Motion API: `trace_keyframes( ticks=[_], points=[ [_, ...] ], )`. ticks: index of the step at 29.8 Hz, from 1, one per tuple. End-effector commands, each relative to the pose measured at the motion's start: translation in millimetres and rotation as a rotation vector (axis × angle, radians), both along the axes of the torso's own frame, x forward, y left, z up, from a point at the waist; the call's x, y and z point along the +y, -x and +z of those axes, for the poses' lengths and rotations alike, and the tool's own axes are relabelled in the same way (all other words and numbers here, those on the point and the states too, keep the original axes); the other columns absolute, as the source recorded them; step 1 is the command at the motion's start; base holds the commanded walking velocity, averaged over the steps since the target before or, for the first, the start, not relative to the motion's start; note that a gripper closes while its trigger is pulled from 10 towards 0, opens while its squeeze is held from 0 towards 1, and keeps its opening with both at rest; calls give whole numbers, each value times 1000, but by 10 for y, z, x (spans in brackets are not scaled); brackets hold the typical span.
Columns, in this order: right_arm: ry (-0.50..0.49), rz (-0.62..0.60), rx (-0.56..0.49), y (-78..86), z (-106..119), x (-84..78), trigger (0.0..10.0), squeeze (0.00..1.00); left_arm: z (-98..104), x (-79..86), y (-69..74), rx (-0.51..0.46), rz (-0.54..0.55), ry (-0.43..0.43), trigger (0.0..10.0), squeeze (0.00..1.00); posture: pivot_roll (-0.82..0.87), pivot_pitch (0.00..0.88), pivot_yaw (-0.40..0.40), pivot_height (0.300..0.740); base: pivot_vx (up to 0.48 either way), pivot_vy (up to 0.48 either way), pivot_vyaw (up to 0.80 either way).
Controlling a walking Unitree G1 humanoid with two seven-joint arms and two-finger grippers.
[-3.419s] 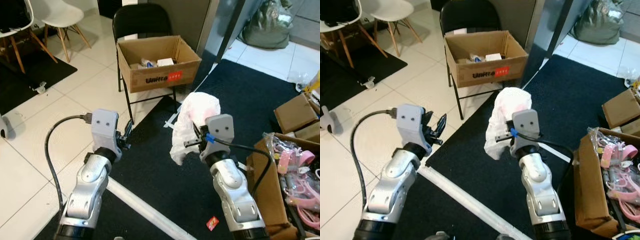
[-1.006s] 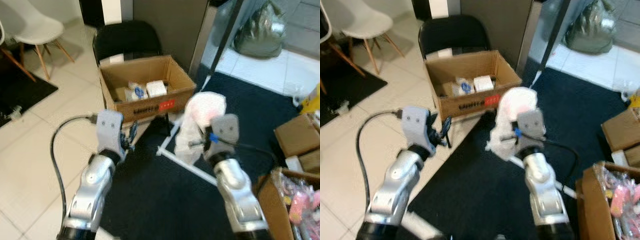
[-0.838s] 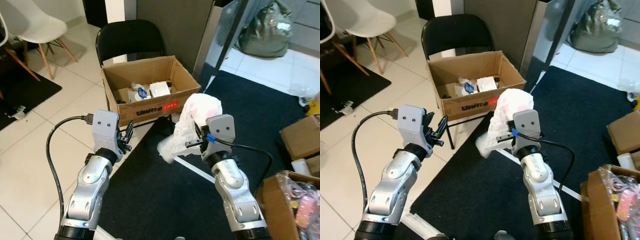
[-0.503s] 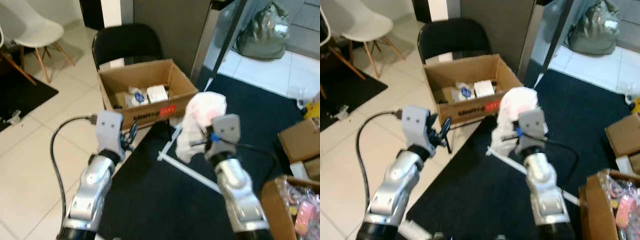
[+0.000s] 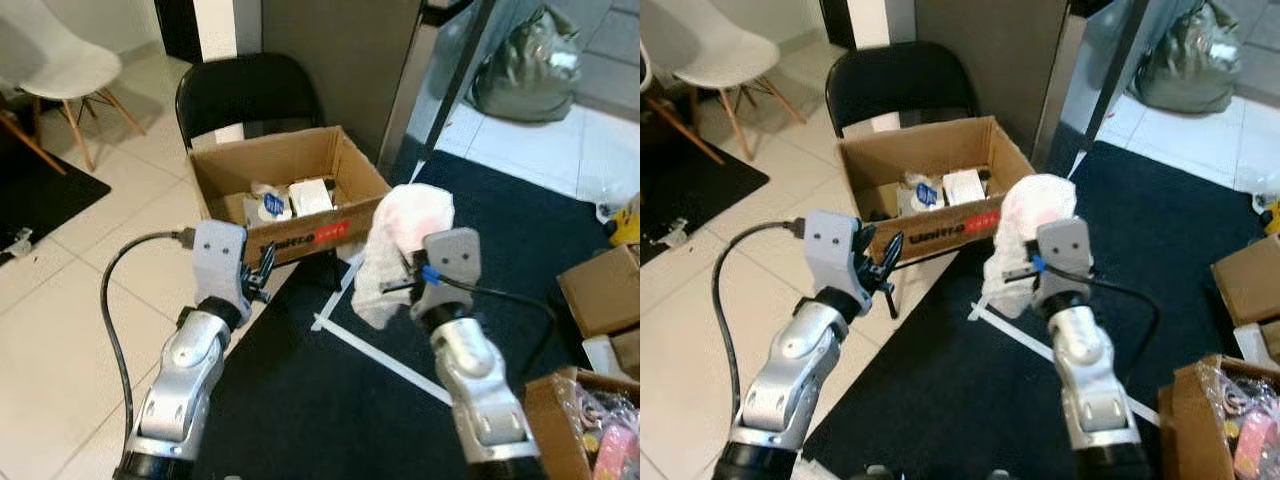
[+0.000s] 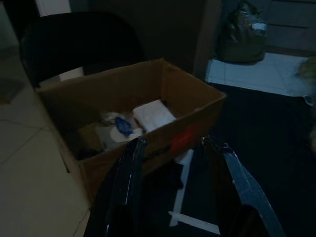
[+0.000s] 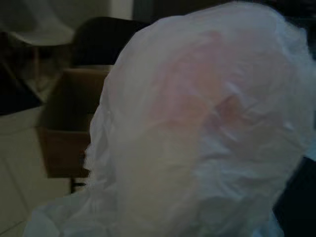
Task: Picking trash to rubbish bin
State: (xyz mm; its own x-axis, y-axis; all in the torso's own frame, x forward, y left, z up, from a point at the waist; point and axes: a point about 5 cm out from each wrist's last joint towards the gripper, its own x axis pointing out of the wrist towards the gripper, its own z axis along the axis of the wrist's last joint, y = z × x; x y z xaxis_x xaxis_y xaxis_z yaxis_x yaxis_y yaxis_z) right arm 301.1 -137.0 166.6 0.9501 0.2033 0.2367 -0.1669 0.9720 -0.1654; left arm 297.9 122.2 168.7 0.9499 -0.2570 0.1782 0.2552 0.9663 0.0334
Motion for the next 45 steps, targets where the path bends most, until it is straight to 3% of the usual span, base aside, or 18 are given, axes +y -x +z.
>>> trace_keyframes(
  ticks=[1,45],
  points=[
    [9,-18,10,16,-29,-62,10000,0,-65,-4,17,28,-4,-14,10000,0,-12,169,-20,740,281,0,0],
    [60,-53,10,3,-42,-90,10000,0,-73,-18,7,36,-8,-12,10000,0,-12,181,-21,740,276,0,-56]
  ],
)
